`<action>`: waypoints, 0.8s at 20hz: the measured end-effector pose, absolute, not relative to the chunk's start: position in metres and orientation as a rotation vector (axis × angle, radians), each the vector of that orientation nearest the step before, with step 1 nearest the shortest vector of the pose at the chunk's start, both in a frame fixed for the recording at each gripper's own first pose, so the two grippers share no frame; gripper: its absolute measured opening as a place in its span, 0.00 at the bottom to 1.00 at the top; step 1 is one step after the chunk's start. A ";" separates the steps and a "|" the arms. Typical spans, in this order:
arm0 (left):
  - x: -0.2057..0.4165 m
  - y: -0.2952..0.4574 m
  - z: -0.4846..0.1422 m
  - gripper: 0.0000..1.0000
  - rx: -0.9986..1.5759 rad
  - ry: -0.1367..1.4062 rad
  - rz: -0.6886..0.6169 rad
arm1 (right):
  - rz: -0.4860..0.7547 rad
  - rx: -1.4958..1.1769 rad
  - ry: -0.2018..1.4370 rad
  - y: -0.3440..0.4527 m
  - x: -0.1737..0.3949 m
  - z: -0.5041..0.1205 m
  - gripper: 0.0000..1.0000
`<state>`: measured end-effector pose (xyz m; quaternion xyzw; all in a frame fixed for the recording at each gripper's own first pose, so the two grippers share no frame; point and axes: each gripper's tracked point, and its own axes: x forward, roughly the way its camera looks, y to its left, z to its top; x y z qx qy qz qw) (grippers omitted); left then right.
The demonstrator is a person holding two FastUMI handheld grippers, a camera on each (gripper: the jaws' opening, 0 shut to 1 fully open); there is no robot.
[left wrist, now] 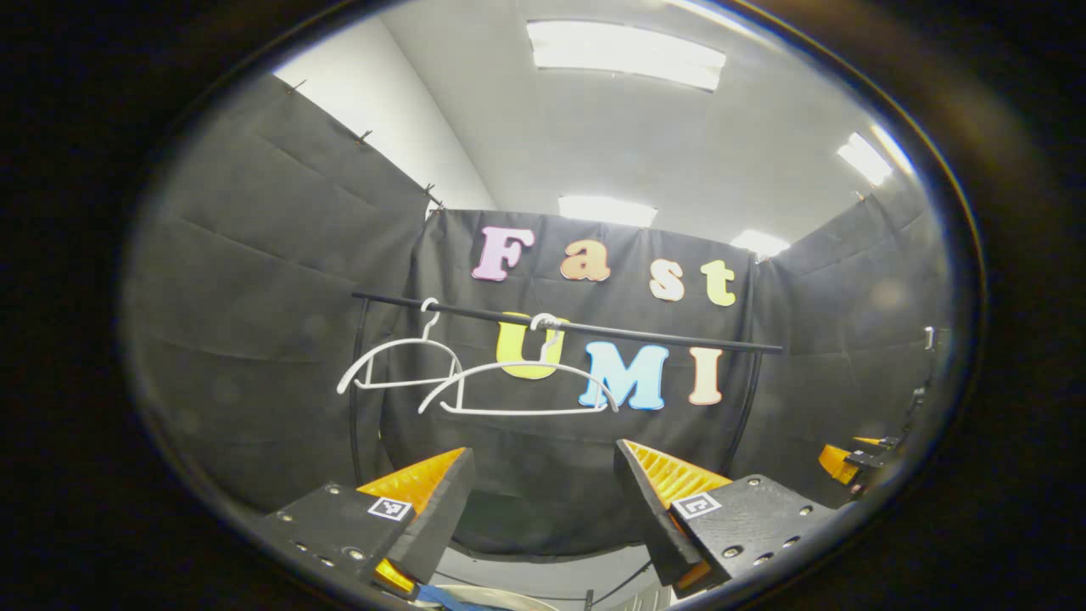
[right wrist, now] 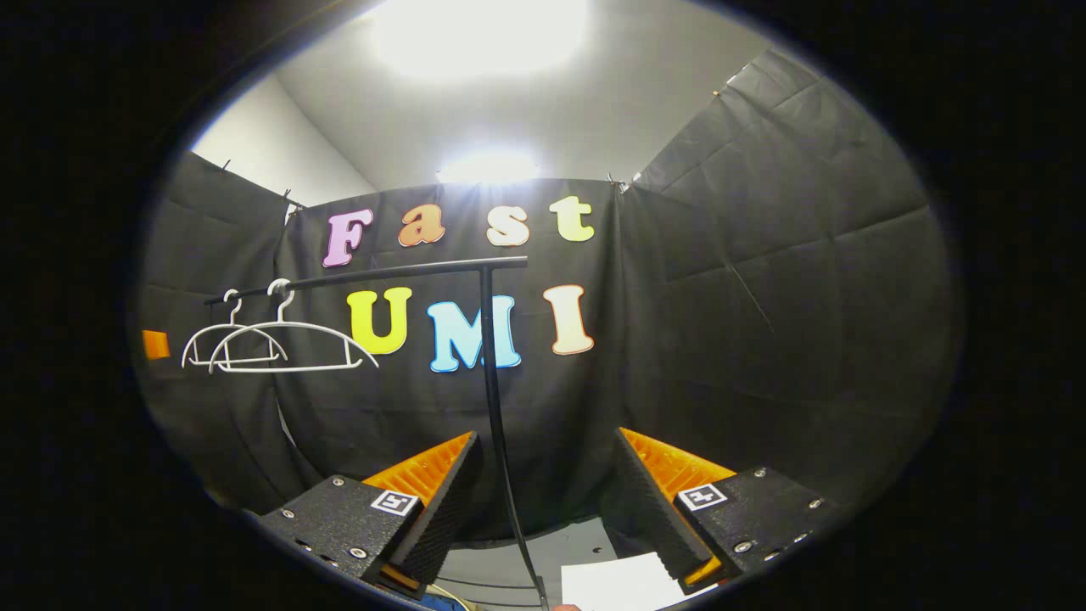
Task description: Grasp the clothes on the hanger with both hands and then place them into the laundry hamper below.
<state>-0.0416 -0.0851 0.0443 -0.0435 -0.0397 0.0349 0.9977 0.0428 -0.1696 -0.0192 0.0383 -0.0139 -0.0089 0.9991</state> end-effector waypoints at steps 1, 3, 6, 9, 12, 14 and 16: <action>-0.042 -0.077 0.043 0.94 -0.093 -0.077 0.077 | -0.032 0.070 -0.028 -0.171 0.040 -0.020 0.95; -0.045 -0.064 0.034 0.94 -0.079 -0.055 0.085 | -0.060 0.045 -0.029 -0.169 0.036 -0.020 0.91; -0.049 -0.053 0.022 0.94 -0.017 -0.029 0.089 | -0.083 0.019 -0.038 -0.156 0.027 -0.018 0.91; -0.056 -0.063 0.010 0.94 0.003 -0.023 0.039 | -0.079 0.005 -0.047 -0.138 0.012 -0.019 0.91; -0.061 -0.058 0.005 0.94 -0.021 -0.042 0.020 | -0.066 -0.012 -0.065 -0.121 0.001 -0.019 0.95; -0.064 -0.052 0.002 0.94 -0.030 -0.045 0.014 | -0.062 -0.014 -0.062 -0.112 -0.005 -0.020 0.95; -0.061 -0.047 -0.001 0.94 -0.025 -0.047 0.009 | -0.051 0.000 -0.050 -0.103 -0.010 -0.022 0.95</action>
